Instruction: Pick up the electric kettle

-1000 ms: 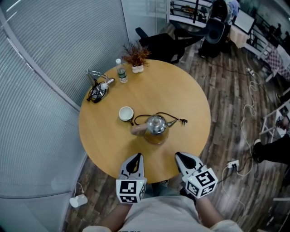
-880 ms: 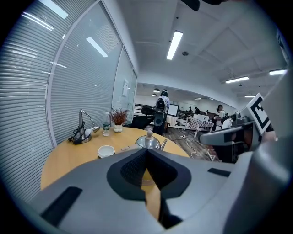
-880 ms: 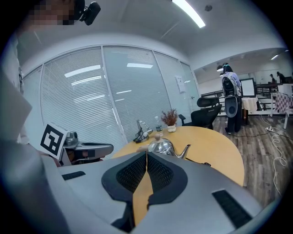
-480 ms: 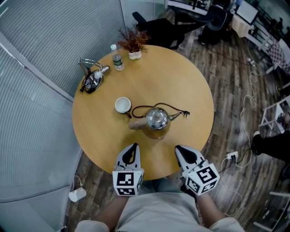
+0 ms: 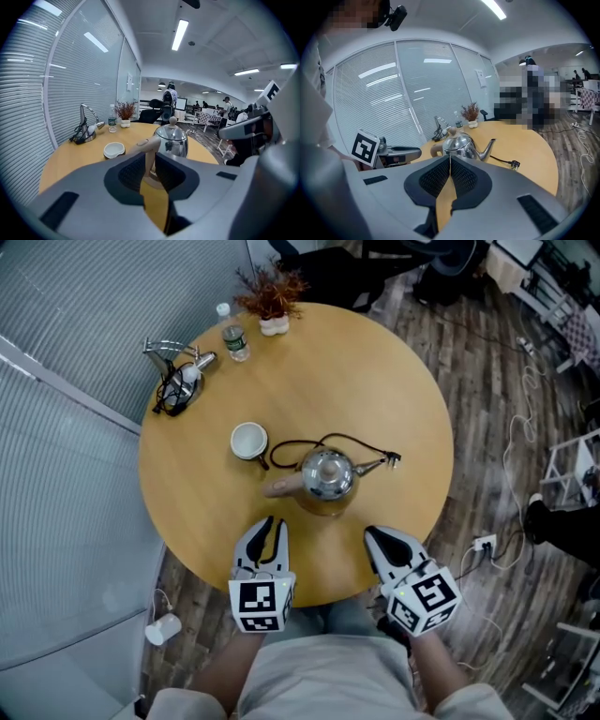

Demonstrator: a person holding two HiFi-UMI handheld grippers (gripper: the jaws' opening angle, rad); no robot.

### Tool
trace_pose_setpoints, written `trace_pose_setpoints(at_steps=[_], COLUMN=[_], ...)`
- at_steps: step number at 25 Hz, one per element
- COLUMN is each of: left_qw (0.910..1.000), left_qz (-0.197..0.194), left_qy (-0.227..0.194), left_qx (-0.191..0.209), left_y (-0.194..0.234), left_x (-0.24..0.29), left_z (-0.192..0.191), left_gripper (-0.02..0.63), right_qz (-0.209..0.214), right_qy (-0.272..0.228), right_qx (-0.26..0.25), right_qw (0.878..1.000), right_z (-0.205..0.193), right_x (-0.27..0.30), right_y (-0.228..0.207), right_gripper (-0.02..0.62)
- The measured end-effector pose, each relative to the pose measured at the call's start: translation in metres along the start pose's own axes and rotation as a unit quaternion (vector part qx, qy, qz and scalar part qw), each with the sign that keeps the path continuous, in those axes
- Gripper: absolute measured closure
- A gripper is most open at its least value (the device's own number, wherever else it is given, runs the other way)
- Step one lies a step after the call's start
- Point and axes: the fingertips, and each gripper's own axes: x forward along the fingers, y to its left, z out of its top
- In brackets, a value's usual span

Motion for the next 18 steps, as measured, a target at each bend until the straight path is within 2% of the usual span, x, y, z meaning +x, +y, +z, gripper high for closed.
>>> trace_pose_setpoints(at_steps=[10,18], left_qw=[0.9984,0.9967], left_qz=[0.049,0.055], left_qy=[0.026,0.046], left_qx=[-0.012,-0.037], left_y=[0.035,0.044], left_x=[0.037,0.066], left_z=[-0.025,-0.037], left_gripper=[0.406,0.383], right_qz=[0.003,0.001], right_qy=[0.022,0.036], right_qx=[0.016,0.027], right_qw=[1.0,0.999], right_z=[-0.017,-0.028], right_x=[0.016,0.023], right_y=[-0.004,-0.009], right_gripper=[0.563,0.563])
